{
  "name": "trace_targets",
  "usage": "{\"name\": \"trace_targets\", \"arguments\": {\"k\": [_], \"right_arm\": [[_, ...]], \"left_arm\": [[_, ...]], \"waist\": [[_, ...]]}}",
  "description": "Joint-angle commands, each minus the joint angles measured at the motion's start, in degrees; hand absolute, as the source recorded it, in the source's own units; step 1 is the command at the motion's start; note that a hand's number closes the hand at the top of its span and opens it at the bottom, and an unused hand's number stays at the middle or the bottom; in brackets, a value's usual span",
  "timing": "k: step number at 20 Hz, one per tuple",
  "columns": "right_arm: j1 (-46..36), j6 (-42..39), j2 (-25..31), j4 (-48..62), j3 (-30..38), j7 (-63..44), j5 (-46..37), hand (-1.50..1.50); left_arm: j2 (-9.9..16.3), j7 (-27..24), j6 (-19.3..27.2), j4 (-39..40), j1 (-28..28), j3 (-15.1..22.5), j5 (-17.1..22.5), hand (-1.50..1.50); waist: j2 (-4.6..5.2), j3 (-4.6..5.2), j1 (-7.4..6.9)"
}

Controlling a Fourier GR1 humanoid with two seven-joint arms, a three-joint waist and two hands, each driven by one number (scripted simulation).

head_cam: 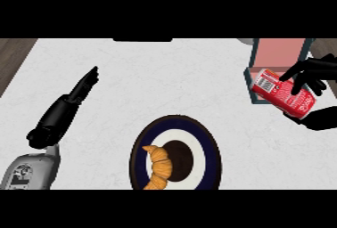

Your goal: Pick the can from the plate and place it in the cardboard box

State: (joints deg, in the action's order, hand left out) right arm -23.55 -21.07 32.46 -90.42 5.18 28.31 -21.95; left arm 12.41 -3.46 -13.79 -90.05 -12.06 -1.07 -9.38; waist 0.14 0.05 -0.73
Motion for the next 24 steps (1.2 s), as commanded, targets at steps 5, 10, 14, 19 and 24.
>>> {"name": "trace_targets", "arguments": {"k": [5, 10, 14, 19, 24], "right_arm": [[-18.11, 6.38, -0.23, 24.25, -0.98, 0.53, -9.70, 1.50], [-22.21, 2.61, 7.34, 37.74, -3.58, 7.57, -15.49, 1.50], [-24.54, 1.59, 8.01, 46.74, -9.15, 10.19, -21.73, 1.50], [-30.82, 1.35, 9.23, 57.40, -12.77, 16.10, -27.48, 1.50], [-34.40, -1.06, 9.80, 66.20, -16.49, 22.08, -32.15, -1.50]], "left_arm": [[0.04, 3.23, -2.12, -0.51, -2.52, -1.02, 2.37, 0.00], [-2.01, -0.83, 0.73, 2.36, -2.76, 1.43, -1.71, 0.00], [-1.03, 0.09, -0.19, 2.85, -5.03, 0.52, -1.00, 0.00], [-2.17, -2.87, 0.36, 5.24, -4.44, 1.23, -1.82, 0.00], [-1.53, -0.57, -0.28, 3.27, -5.07, 0.52, -0.96, 0.00]], "waist": [[0.32, -0.07, -1.33], [0.88, -0.08, -1.64], [1.40, -0.12, -2.65], [1.30, -0.09, -2.43], [1.41, -0.16, -3.44]]}}
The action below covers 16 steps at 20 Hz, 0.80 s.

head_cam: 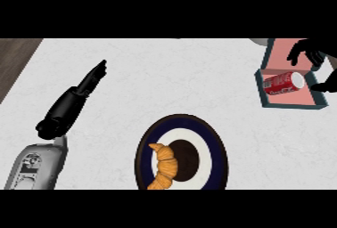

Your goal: Pick the can from the plate and place it in the cardboard box

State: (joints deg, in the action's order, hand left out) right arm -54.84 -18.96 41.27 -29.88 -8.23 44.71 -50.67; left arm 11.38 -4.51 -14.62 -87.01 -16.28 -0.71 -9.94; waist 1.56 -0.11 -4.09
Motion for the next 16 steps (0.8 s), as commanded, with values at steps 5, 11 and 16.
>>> {"name": "trace_targets", "arguments": {"k": [5, 11, 16], "right_arm": [[-2.96, -2.06, 1.03, 9.89, -1.25, 17.64, -0.11, -1.50], [-5.09, -13.78, -5.48, 15.40, 13.59, 14.28, 19.32, -1.50], [-7.74, -21.67, -4.31, 22.80, 21.28, 4.04, 28.23, -1.50]], "left_arm": [[-0.20, -0.64, -0.20, -0.80, 1.63, 0.89, -0.70, 0.00], [-0.09, -0.59, -0.22, 0.24, 1.17, -0.12, 0.06, 0.00], [0.96, -0.55, -0.91, -0.22, 0.38, -0.81, 0.47, 0.00]], "waist": [[0.01, -0.10, -0.12], [-0.09, -0.27, 0.37], [0.17, -0.19, 0.00]]}}
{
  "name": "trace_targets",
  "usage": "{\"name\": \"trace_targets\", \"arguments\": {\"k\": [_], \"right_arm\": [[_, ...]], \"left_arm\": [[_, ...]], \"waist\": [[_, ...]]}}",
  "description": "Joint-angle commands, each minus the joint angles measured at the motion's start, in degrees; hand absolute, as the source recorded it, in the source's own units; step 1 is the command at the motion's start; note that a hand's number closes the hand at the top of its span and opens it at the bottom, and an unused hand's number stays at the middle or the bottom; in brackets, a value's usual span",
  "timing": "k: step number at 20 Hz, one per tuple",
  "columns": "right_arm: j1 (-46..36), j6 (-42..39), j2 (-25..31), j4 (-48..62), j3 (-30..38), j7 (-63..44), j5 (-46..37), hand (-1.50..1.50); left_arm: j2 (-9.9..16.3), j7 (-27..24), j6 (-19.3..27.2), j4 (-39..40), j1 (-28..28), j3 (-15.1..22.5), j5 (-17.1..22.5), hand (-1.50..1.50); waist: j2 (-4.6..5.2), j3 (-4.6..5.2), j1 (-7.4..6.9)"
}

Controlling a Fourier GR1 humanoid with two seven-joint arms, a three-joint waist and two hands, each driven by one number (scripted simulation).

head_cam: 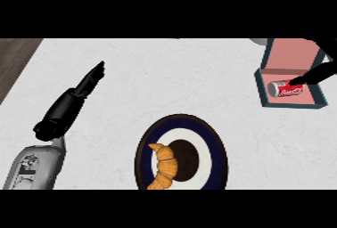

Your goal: Pick the can from the plate and place it in the cardboard box

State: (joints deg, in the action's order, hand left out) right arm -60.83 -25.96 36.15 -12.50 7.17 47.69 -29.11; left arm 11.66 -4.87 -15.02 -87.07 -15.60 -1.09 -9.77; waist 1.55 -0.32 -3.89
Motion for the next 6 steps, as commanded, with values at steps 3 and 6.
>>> {"name": "trace_targets", "arguments": {"k": [3, 6], "right_arm": [[-4.58, -17.80, 3.85, 8.09, 9.57, -4.94, 10.50, -1.50], [-4.70, -17.49, 6.09, 9.24, 12.27, -8.42, 13.20, -1.50]], "left_arm": [[-0.56, 0.87, -0.01, -0.61, -0.47, 0.41, 0.15, 0.00], [0.02, 1.42, -0.95, -1.37, -1.28, -0.03, 1.01, 0.00]], "waist": [[0.37, 0.00, -0.42], [0.88, -0.11, -1.12]]}}
